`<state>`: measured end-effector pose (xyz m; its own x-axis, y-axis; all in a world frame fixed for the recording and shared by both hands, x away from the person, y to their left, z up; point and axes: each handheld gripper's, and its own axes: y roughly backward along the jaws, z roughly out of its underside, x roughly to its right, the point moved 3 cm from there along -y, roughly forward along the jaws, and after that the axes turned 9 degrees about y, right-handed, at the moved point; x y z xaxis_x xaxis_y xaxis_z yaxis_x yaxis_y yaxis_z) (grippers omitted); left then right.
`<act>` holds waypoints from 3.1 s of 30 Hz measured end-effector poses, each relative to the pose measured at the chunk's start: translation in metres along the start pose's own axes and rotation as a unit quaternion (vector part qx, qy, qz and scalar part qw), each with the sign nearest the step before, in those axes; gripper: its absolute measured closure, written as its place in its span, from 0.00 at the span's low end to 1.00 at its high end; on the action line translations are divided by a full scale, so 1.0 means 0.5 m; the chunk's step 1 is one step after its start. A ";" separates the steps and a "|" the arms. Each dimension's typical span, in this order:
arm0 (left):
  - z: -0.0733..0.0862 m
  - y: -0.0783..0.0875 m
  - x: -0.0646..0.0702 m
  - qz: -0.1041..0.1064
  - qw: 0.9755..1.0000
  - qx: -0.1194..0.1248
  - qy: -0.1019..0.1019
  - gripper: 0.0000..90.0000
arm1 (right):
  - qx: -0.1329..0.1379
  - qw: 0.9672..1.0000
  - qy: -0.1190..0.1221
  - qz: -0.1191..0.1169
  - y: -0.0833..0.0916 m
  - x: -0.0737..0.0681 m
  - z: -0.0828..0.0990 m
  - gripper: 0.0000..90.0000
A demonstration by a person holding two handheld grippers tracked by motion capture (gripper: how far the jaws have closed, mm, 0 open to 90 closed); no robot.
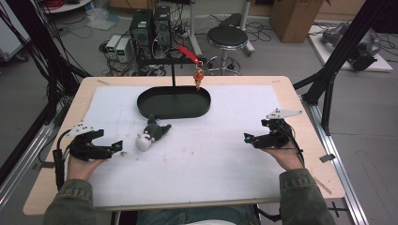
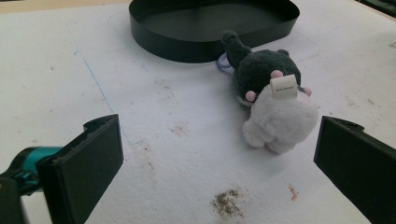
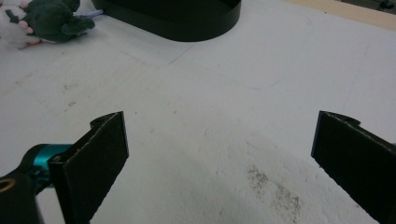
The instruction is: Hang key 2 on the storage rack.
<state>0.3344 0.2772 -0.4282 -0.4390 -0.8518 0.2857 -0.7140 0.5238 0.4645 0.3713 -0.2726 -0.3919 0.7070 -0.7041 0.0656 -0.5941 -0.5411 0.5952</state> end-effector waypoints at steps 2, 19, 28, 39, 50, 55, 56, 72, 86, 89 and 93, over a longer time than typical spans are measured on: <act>-0.001 -0.002 0.000 -0.001 1.000 -0.003 -0.004 0.02 | 0.005 1.000 -0.006 0.001 0.006 0.003 0.011 0.03; -0.042 -0.032 0.033 0.001 0.998 -0.058 -0.029 0.02 | 0.007 1.000 -0.023 0.013 0.045 0.004 0.069 0.03; -0.064 -0.072 0.043 -0.008 0.995 -0.095 -0.031 0.02 | 0.002 1.000 -0.025 0.014 0.046 -0.001 0.082 0.03; -0.080 -0.105 0.050 -0.008 0.992 -0.124 -0.026 0.02 | -0.006 0.999 -0.025 0.020 0.052 -0.003 0.103 0.03; -0.105 -0.151 0.087 -0.007 0.984 -0.172 -0.053 0.02 | -0.006 0.999 -0.030 0.019 0.061 -0.003 0.127 0.03; -0.110 -0.178 0.098 -0.007 0.980 -0.192 -0.055 0.02 | -0.006 0.999 -0.034 0.019 0.059 0.000 0.136 0.03; -0.109 -0.184 0.096 -0.011 0.977 -0.203 -0.060 0.02 | -0.006 0.999 -0.034 0.018 0.059 0.000 0.136 0.03; -0.079 -0.253 0.132 -0.021 0.944 -0.319 -0.082 0.02 | -0.007 0.999 -0.042 0.024 0.060 0.003 0.141 0.03; -0.075 -0.247 0.132 -0.047 0.935 -0.333 -0.111 0.51 | -0.015 0.999 -0.045 0.021 0.056 0.004 0.146 0.03; -0.082 -0.241 0.134 -0.038 0.939 -0.324 -0.105 0.51 | -0.014 0.999 -0.047 0.019 0.056 0.004 0.145 0.03; -0.091 -0.229 0.139 -0.027 0.941 -0.320 -0.107 0.51 | -0.014 0.999 -0.048 0.021 0.053 0.007 0.147 0.03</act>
<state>0.4106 0.1581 -0.4237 -0.5605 -0.8216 0.1037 -0.2930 0.3139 0.9031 0.3296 -0.3233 -0.4347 0.6406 -0.7677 0.0150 -0.6104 -0.4974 0.6164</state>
